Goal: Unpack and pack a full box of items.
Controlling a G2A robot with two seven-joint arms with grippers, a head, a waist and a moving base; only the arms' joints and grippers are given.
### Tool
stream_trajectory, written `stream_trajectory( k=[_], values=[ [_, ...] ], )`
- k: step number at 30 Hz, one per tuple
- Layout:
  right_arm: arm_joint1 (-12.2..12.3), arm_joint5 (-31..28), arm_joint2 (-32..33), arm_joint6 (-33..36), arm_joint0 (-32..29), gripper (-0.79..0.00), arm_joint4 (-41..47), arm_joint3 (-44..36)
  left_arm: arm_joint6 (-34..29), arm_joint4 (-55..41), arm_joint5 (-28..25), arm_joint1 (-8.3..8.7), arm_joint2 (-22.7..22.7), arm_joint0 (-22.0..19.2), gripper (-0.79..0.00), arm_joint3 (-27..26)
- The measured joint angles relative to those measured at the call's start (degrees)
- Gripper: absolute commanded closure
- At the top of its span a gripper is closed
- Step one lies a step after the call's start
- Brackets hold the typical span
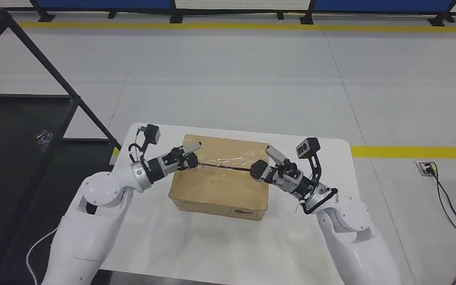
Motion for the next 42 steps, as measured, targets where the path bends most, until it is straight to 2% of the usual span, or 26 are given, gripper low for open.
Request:
stream_trajectory(
  k=[7, 16, 23, 32, 35, 38, 42],
  values=[
    [0.4, -1.3, 1.3, 1.3, -1.1, -0.785, 1.2, 0.8, -0.5, 3.1, 0.1, -1.29, 5.9, -5.6, -0.785, 6.6],
    [0.6, -1.5, 1.0, 1.9, -0.5, -0.785, 1.5, 1.9, 0.3, 8.4, -0.6, -1.72, 8.6, -7.8, -0.785, 9.4],
    [0.6, -1.3, 0.4, 1.8, 0.3, -0.785, 1.4, 2.1, 0.4, 10.0, -0.7, -0.66, 5.3, -5.8, -0.785, 6.6],
    [0.7, -1.1, -0.2, 1.5, 1.3, -0.785, 1.6, 2.7, 0.2, 11.6, 0.7, 1.35, -1.5, -0.5, -0.785, 1.2],
    [0.7, -1.0, -0.2, 1.3, 1.4, -0.785, 1.5, 2.6, 1.0, 8.6, 0.2, 1.62, -3.6, 1.4, -0.785, -1.8],
    [0.7, -0.9, -0.4, 1.3, 1.6, -0.785, 1.5, 2.7, 1.8, 7.0, -0.1, 1.53, -3.6, 2.1, -0.785, -3.8],
    [0.8, -0.8, -0.7, 1.0, 1.8, -0.785, 1.4, 2.8, 4.3, 7.1, -0.4, 0.79, -0.5, 0.8, -0.785, -3.6]
  ],
)
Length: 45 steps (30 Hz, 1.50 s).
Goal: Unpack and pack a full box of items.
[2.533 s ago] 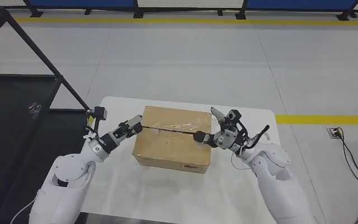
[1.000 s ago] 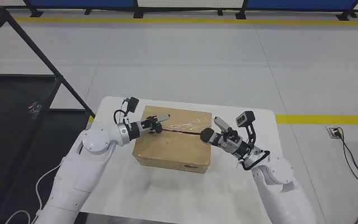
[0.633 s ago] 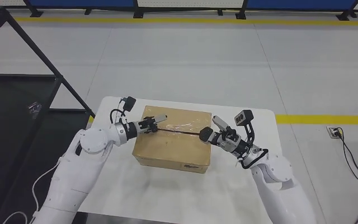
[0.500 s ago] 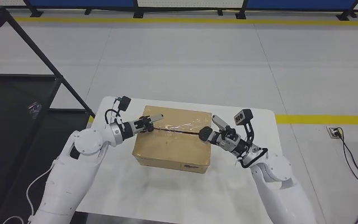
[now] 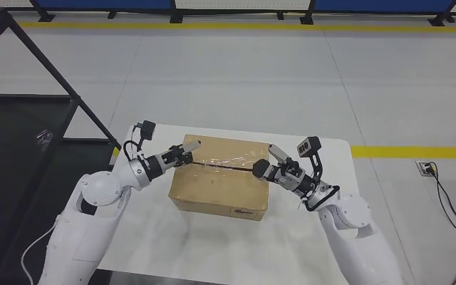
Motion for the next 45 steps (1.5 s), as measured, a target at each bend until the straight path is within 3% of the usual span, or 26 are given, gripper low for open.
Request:
stream_trajectory(
  k=[5, 9, 16, 20, 24, 30, 38, 45],
  values=[
    [0.2, 0.1, 0.2, -0.5, -0.6, -0.785, -0.3, -0.6, -0.2, 3.2, 0.6, -0.91, 5.0, -3.3, -0.785, 4.0],
    [0.3, 0.3, 0.7, -0.6, -1.1, -0.785, -0.1, -1.1, -0.4, 2.6, -0.4, -1.01, 5.2, -3.8, -0.785, 5.7],
    [0.3, 0.3, 0.2, -0.3, -0.1, -0.785, 0.4, 0.1, 2.8, -3.5, -2.5, 0.61, -4.7, 2.5, -0.785, -1.6],
    [0.2, 0.0, -0.4, 0.0, 0.9, -0.785, 0.7, 1.4, -1.2, -2.8, -0.5, 1.86, -9.7, 6.9, -0.785, -5.1],
    [0.2, -0.5, -0.6, 0.2, 1.2, -0.785, 1.0, 2.1, -3.9, -1.5, 1.3, 2.51, -11.4, 9.7, -0.785, -6.1],
    [0.4, -1.2, 0.0, 0.5, 0.7, -0.785, 1.5, 2.2, -4.1, 0.7, 2.6, 2.74, -10.4, 10.6, -0.785, -7.1],
    [0.6, -1.4, 0.5, 0.4, -0.2, -0.785, 1.6, 1.6, -2.1, 3.3, 3.5, 2.37, -6.8, 8.4, -0.785, -4.2],
    [0.8, -1.5, 0.9, 0.3, -0.9, -0.785, 1.7, 1.2, -0.7, 4.4, 3.7, 1.9, -3.9, 5.8, -0.668, -1.1]
  ],
)
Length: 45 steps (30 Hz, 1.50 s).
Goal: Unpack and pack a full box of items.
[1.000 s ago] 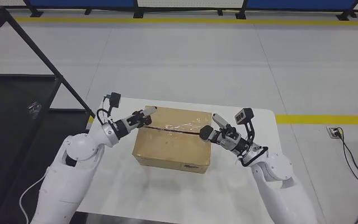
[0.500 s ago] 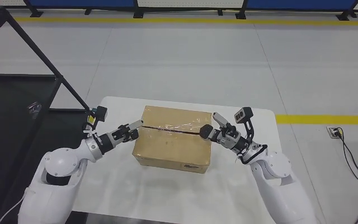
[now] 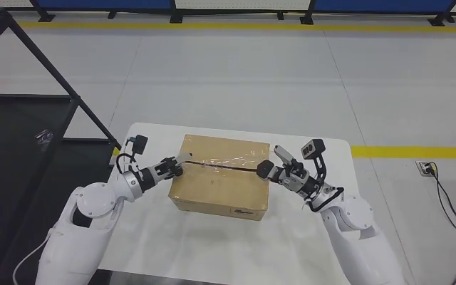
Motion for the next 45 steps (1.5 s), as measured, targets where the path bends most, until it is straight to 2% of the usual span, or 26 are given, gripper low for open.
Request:
stream_trajectory(
  k=[2, 6, 8, 14, 18, 19, 20, 23, 25, 29, 31, 45],
  values=[
    [0.1, -0.1, 0.1, -0.1, -0.3, -0.785, 0.0, -0.2, -0.1, 0.1, 0.1, -0.12, 0.7, -0.7, -0.616, 0.7],
    [0.2, -0.1, 0.3, -0.1, -0.7, -0.785, 0.1, -0.5, -0.7, 1.3, 0.7, -0.26, 2.1, -1.8, -0.606, 1.9],
    [0.2, -0.2, 0.5, -0.1, -0.8, -0.785, 0.1, -0.6, -0.8, 1.7, 1.0, -0.32, 2.7, -2.3, -0.576, 2.3],
    [0.3, -0.4, 0.6, -0.3, -1.1, -0.785, 0.2, -1.0, -1.3, 2.4, 1.9, -0.31, 3.2, -2.8, -0.582, 2.9],
    [0.4, -0.3, 0.5, -0.3, -1.1, -0.785, 0.3, -0.9, -2.0, 2.6, 2.7, -0.18, 3.1, -2.7, -0.533, 2.5],
    [0.4, -0.3, 0.5, -0.2, -1.1, -0.785, 0.3, -0.9, -2.1, 2.7, 3.0, -0.14, 3.0, -2.7, -0.489, 2.5],
    [0.4, -0.3, 0.5, -0.1, -1.0, -0.785, 0.3, -0.8, -2.1, 2.7, 3.3, -0.12, 3.0, -2.7, -0.379, 2.4],
    [0.4, -0.3, 0.4, -0.1, -0.9, -0.785, 0.4, -0.7, -2.2, 2.8, 3.9, -0.11, 3.1, -2.7, -0.265, 2.5],
    [0.4, -0.3, 0.4, -0.2, -0.9, -0.785, 0.4, -0.7, -2.3, 2.8, 4.2, -0.1, 3.2, -2.8, -0.234, 2.6],
    [0.5, -0.3, 0.4, -0.3, -1.0, -0.785, 0.4, -0.8, -2.9, 2.9, 4.8, -0.06, 3.4, -3.0, -0.117, 2.8],
    [0.5, -0.4, 0.3, -0.4, -1.0, -0.785, 0.4, -0.8, -3.0, 3.1, 5.0, -0.04, 3.5, -3.1, -0.003, 3.0],
    [0.9, 0.4, 2.2, -0.4, -0.7, -0.785, 1.8, -0.5, -2.6, 2.9, 5.3, 0.55, 1.5, -1.4, 0.0, 1.2]
  ],
)
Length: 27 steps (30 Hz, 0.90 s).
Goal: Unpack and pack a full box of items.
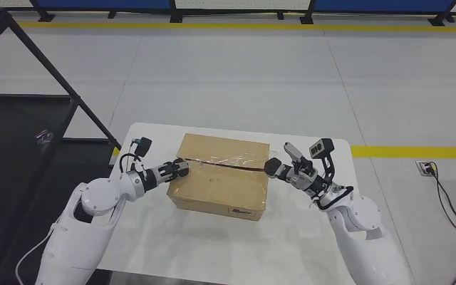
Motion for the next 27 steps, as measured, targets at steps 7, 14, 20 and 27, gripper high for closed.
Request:
stream_trajectory(
  k=[7, 14, 20, 27],
  values=[
    [0.4, 0.1, 1.8, -1.8, 0.4, -0.785, -2.6, -0.3, 1.2, -0.8, -0.3, 0.33, -1.6, 2.1, 0.0, -2.2],
    [0.4, 0.0, 1.7, -1.9, 0.3, -0.785, -2.5, -0.4, 1.7, -1.4, -0.9, 0.45, -2.0, 2.8, 0.0, -2.9],
    [0.9, -6.5, 2.0, -3.7, 0.0, -0.785, -12.4, -1.8, 1.7, -1.7, -1.2, 0.39, -1.5, 2.1, 0.0, -2.5],
    [0.9, -6.6, 2.0, -3.8, 0.0, -0.785, -12.5, -1.7, 2.5, -2.2, -1.7, 0.29, -1.1, 1.5, 0.0, -1.9]
  ],
)
